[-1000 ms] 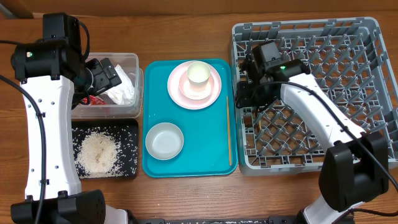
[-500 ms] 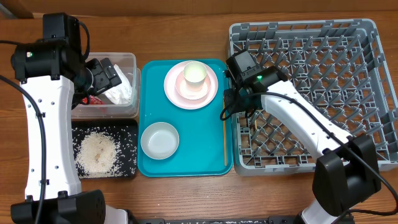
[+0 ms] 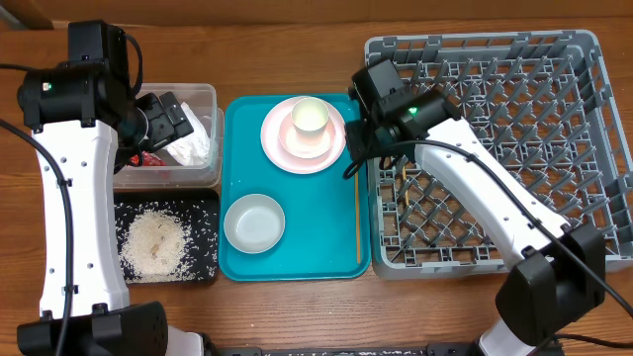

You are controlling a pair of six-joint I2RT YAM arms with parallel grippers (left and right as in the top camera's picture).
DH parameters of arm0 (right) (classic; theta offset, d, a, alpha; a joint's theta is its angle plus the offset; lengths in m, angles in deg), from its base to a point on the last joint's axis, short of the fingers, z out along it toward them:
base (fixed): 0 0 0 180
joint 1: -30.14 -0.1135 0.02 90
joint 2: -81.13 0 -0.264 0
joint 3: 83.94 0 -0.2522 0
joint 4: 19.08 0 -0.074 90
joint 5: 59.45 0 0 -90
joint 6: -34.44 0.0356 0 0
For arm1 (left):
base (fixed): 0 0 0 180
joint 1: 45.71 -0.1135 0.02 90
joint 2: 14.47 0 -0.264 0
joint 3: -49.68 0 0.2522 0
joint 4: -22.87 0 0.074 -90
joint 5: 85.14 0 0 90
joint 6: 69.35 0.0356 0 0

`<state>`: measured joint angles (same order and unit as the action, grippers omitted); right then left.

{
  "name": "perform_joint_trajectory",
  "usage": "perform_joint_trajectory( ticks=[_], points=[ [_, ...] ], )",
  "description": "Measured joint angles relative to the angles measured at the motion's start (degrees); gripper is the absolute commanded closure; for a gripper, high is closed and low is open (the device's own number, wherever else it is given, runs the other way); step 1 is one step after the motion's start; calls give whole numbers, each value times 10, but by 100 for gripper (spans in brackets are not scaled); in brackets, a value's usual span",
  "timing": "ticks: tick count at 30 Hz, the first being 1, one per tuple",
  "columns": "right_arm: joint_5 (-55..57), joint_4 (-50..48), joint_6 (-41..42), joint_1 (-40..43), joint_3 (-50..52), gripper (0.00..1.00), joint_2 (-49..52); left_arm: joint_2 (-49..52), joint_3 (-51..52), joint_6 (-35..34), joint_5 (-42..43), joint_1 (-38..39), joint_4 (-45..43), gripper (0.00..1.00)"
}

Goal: Sort waste into correct bins and load items into the dishwasher
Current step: 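Move the right gripper back to the chopstick along the tray rim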

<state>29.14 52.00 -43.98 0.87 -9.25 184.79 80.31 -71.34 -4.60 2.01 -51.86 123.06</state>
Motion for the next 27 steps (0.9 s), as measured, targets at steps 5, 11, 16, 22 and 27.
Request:
perform_joint_trajectory(
  ticks=[5, 11, 16, 22, 27],
  points=[
    [-1, 55, 25, -24, -10, 67, -5, 0, 0, 0, 0, 0, 0, 0],
    [30, 88, 105, -68, -3, 68, -5, 0, 0, 0, 0, 0, 0, 0],
    [80, 47, 162, -127, 52, 68, -6, 0, 0, 0, 0, 0, 0, 0],
    [169, -42, 210, -178, 182, 68, -6, 0, 0, 0, 0, 0, 0, 0],
    [208, -153, 229, -170, 271, 68, -6, 0, 0, 0, 0, 0, 0, 0]
  ],
)
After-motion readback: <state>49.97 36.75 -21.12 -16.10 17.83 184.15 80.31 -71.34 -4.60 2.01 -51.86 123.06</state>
